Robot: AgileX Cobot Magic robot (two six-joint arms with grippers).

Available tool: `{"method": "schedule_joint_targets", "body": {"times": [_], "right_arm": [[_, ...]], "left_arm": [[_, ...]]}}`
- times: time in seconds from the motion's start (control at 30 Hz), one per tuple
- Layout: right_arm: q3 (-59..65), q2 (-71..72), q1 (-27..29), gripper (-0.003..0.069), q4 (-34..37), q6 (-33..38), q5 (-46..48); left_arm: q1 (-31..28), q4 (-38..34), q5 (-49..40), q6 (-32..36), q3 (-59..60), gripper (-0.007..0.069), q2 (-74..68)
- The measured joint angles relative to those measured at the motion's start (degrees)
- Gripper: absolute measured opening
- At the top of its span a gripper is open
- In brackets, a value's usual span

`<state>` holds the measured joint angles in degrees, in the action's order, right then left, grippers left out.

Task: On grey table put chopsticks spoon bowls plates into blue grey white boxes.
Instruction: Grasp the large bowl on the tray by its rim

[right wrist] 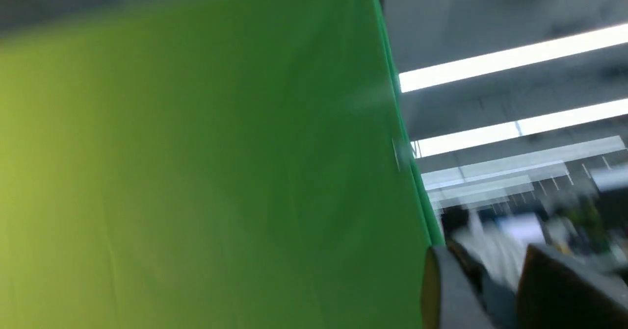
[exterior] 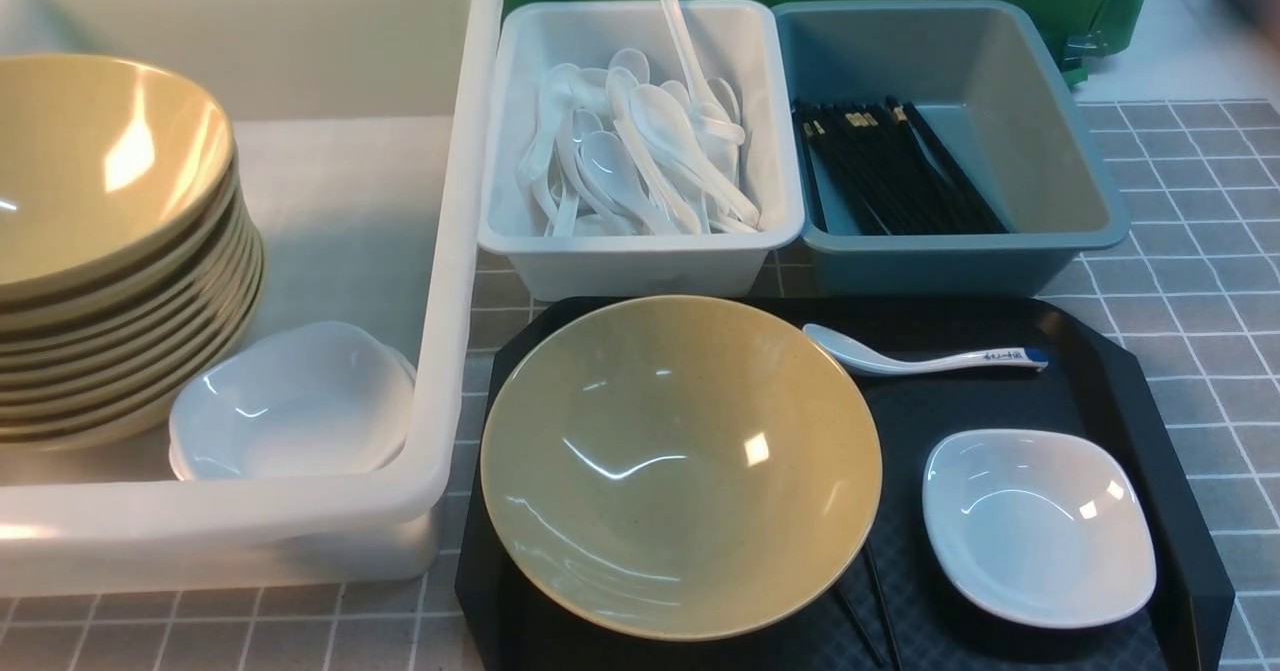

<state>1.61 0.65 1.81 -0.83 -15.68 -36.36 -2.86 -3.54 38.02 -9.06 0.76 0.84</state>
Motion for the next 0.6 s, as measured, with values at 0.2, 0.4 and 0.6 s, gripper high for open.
{"method": "schedule_joint_targets", "body": {"times": [0.2, 0.4, 0.6], "right_arm": [[-7.4, 0.0, 0.0, 0.0204, 0.0, 4.0, 8.4], [-23.3, -6.5, 0.0, 0.0051, 0.0, 10.9, 31.2], [-32.9, -16.6, 0.0, 0.0034, 0.0, 12.3, 58.3]], "left_arm": [[0.0, 2.5, -19.5, -5.2, -20.2, -0.0008, -7.1], [0.0, 4.2, -28.3, -4.9, -37.5, -0.0008, -24.1], [8.0, 4.3, -57.7, -3.0, -54.1, -0.0008, -46.1]]}}
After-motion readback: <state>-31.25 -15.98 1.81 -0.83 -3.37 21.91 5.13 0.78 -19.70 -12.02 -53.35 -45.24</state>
